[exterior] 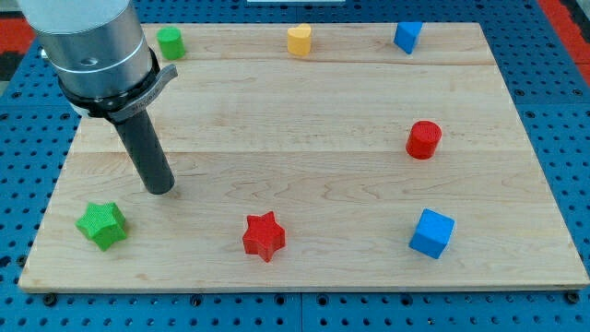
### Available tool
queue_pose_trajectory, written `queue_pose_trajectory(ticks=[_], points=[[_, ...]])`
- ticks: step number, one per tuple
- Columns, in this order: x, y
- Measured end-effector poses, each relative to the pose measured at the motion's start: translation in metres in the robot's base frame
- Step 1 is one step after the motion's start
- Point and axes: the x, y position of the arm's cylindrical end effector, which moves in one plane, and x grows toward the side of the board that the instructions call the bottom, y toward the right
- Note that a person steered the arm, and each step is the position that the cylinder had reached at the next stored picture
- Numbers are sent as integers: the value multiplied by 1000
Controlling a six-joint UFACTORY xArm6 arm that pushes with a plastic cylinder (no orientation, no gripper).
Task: Nudge the red star left a bit
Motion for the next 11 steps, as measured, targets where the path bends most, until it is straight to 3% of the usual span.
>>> queue_pose_trajectory(ticks=[4, 6, 7, 8, 10, 11], points=[[6, 6], [-14, 104], [13, 152], [61, 156], [58, 124], [66, 154]])
